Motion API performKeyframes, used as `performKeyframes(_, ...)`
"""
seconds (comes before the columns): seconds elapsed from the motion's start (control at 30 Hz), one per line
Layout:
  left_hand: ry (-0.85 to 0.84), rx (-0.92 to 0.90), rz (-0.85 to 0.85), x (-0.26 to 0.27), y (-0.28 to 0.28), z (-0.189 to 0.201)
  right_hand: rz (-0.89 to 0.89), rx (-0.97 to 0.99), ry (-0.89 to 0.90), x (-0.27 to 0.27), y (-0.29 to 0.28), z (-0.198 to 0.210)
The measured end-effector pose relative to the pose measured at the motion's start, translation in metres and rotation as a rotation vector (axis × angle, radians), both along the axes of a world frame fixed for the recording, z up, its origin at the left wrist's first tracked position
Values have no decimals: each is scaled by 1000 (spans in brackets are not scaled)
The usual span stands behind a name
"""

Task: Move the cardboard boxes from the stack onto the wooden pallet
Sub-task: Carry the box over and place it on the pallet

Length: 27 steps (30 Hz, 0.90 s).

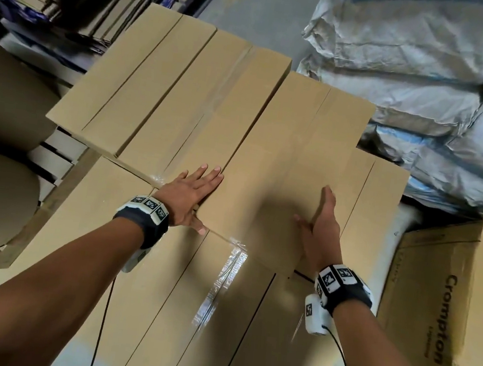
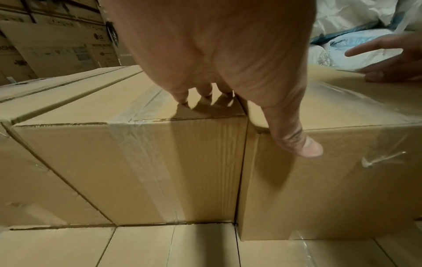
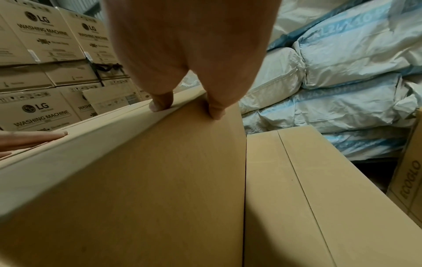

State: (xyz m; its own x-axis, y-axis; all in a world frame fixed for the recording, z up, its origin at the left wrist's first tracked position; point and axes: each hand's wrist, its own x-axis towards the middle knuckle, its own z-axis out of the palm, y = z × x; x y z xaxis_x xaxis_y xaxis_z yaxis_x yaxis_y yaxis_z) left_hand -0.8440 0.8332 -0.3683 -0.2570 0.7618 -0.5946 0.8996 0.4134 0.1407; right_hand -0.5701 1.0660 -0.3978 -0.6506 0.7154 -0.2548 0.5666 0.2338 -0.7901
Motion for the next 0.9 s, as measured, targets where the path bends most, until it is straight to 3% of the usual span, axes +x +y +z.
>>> performKeyframes(0.47, -47, 67, 69, -5, 1, -3, 58, 54, -25, -12, 14, 12)
performKeyframes(0.9, 20, 64, 38, 1, 6, 6, 59, 105, -15, -19, 24, 14)
